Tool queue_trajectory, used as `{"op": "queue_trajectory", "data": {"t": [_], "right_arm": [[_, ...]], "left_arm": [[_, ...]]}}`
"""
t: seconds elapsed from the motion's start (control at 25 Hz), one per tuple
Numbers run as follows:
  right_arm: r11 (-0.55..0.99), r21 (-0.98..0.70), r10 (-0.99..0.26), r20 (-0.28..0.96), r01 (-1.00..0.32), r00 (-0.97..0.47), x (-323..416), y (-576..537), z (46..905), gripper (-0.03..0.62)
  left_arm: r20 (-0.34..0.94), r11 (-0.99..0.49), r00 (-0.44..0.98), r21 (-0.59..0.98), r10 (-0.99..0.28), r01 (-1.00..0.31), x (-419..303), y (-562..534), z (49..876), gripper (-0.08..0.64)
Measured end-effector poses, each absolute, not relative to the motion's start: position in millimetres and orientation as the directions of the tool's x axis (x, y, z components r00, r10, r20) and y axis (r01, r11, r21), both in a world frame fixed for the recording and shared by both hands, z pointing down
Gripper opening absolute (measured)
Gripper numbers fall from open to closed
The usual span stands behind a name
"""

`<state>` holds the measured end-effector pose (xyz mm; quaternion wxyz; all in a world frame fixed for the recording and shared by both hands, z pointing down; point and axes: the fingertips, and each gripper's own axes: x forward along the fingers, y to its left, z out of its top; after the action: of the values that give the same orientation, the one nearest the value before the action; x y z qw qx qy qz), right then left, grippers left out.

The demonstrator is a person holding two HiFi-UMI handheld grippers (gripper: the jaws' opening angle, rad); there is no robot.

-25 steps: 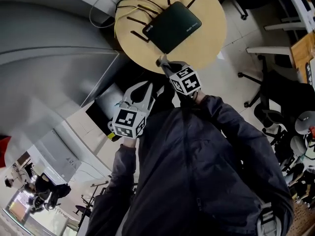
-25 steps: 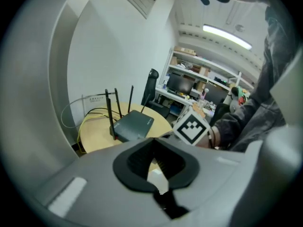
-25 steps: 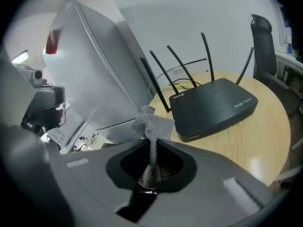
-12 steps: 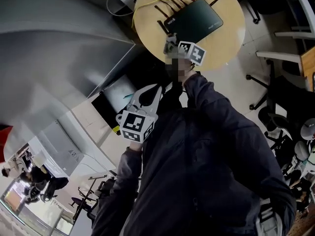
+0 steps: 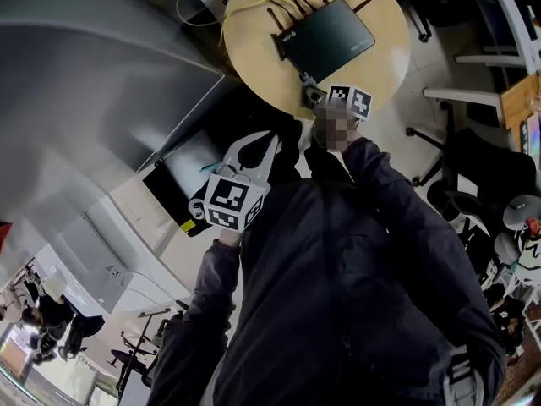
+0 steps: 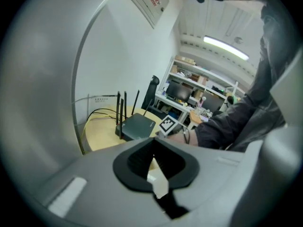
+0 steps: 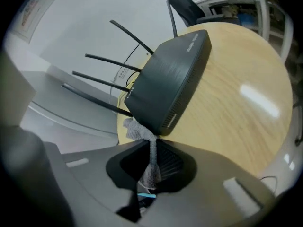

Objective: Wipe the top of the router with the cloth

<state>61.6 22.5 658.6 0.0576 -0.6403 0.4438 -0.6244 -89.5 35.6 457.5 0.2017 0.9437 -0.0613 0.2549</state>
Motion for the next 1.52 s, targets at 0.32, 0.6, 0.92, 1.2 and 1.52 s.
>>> {"op": "queue_trajectory", "data": {"t": [0.32, 0.6, 0.92, 1.2, 1.52], "right_arm": [[-0.187, -0.461, -0.416, 0.837, -0.868, -0.355, 53, 53, 654, 0.029], [0.053, -0.326, -0.29, 0.899, -0.944, -0.327, 57, 48, 663, 0.029], [0.136, -0.352, -0.291, 0.88, -0.926, -0.377, 78, 36, 662, 0.029], [0.146, -0.373, -0.312, 0.862, -0.916, -0.4, 145, 39, 665, 0.029], [0.136, -0.355, -0.315, 0.869, -0.925, -0.381, 255, 44, 670, 0.029]], "left_arm": [[0.461, -0.912, 0.887, 0.368, 0.01, -0.181, -61, 23, 460, 0.0], [0.474, -0.909, 0.881, 0.37, 0.005, -0.194, -52, 18, 466, 0.0], [0.516, -0.9, 0.856, 0.357, -0.034, -0.251, -40, 17, 474, 0.0], [0.555, -0.882, 0.827, 0.342, -0.089, -0.325, 6, 24, 474, 0.0], [0.583, -0.848, 0.797, 0.336, -0.155, -0.411, 66, 34, 466, 0.0]]}}
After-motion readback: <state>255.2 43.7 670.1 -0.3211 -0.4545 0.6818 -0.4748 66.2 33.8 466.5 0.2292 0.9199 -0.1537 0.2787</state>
